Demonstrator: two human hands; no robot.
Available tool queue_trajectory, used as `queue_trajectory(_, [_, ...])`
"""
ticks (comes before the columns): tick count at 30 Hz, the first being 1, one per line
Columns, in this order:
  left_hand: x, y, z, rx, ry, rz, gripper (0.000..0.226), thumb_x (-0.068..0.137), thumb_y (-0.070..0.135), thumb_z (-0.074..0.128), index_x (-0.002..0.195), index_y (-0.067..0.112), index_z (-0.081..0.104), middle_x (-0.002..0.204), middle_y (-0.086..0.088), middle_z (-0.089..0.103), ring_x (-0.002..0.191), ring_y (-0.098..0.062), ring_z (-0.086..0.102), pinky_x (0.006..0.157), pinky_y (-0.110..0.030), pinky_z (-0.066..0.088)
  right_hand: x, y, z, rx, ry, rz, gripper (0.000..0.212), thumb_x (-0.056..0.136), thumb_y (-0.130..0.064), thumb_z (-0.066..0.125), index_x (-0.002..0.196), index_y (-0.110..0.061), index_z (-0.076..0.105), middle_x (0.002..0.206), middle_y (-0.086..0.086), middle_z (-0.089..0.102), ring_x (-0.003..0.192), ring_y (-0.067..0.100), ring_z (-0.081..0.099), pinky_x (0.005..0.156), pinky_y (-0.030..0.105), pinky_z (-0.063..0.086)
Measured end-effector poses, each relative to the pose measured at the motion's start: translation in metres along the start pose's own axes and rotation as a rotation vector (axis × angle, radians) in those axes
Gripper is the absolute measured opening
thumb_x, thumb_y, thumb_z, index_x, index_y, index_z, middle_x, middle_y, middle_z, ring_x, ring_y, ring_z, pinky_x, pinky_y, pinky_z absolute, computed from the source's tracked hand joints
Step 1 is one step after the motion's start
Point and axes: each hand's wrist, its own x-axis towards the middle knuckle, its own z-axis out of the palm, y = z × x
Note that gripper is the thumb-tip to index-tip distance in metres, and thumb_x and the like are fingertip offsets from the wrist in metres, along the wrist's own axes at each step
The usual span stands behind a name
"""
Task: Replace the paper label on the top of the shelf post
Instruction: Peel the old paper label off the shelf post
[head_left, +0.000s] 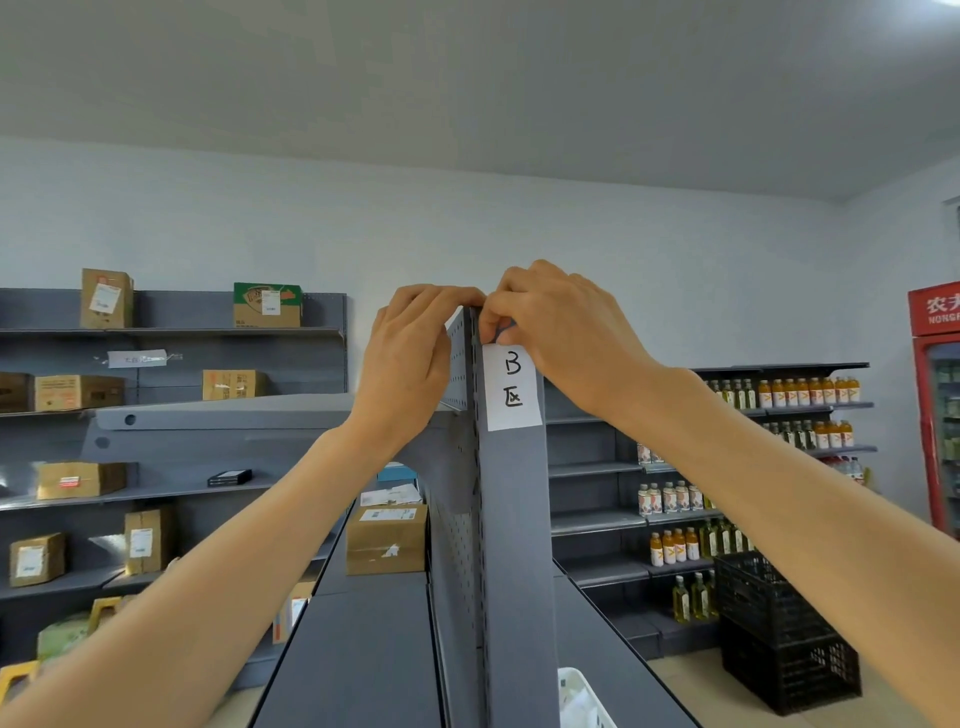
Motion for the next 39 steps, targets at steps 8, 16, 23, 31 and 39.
queue_trajectory(8, [0.0,0.0,0.003,-0.012,0.018,-0.012,0.048,0.084,-0.006,0.036,0.119,0.014,0.062,0.117,-0.002,0.066,0.116,-0.023,0.052,0.098,-0.041,0.043,-0.013,0.0,0.0,0.168,-0.036,0.132,0.02,0.093,-0.009,0.064,0.106,-0.024,0.062,0.102,-0.008,0.065,0.096,0.014,0.057,0.079,0.032,0.049])
queue_trajectory(16, [-0.001,-0.001,0.007,-0.037,0.034,-0.013,0.047,0.085,0.008,0.03,0.12,0.012,0.061,0.117,-0.005,0.066,0.115,-0.025,0.053,0.096,-0.045,0.045,-0.006,-0.005,0.007,0.168,-0.056,0.137,0.017,0.093,-0.01,0.065,0.102,-0.024,0.064,0.099,-0.006,0.062,0.096,0.014,0.056,0.075,0.03,0.049])
queue_trajectory(23, [-0.001,-0.002,0.007,-0.05,0.042,-0.022,0.048,0.084,0.005,0.031,0.12,0.012,0.061,0.116,-0.004,0.066,0.114,-0.024,0.053,0.095,-0.045,0.045,-0.004,-0.004,0.009,0.254,-0.05,0.168,0.019,0.091,-0.007,0.064,0.098,-0.024,0.061,0.095,-0.006,0.06,0.094,0.013,0.053,0.076,0.038,0.054])
queue_trajectory(31, [-0.002,-0.001,0.007,-0.045,0.048,-0.019,0.047,0.084,0.004,0.032,0.118,0.014,0.062,0.115,-0.002,0.066,0.113,-0.023,0.052,0.095,-0.044,0.045,-0.006,-0.002,0.01,0.292,-0.045,0.154,0.016,0.092,-0.007,0.064,0.096,-0.023,0.066,0.095,-0.005,0.061,0.092,0.013,0.053,0.078,0.039,0.053])
queue_trajectory(39, [-0.001,0.0,0.006,-0.039,0.036,-0.025,0.047,0.084,0.0,0.034,0.118,0.016,0.063,0.116,0.001,0.067,0.114,-0.02,0.051,0.095,-0.044,0.044,-0.011,0.005,0.007,0.347,-0.088,0.13,0.015,0.095,-0.008,0.06,0.091,-0.021,0.065,0.098,-0.002,0.059,0.094,0.012,0.052,0.079,0.036,0.052])
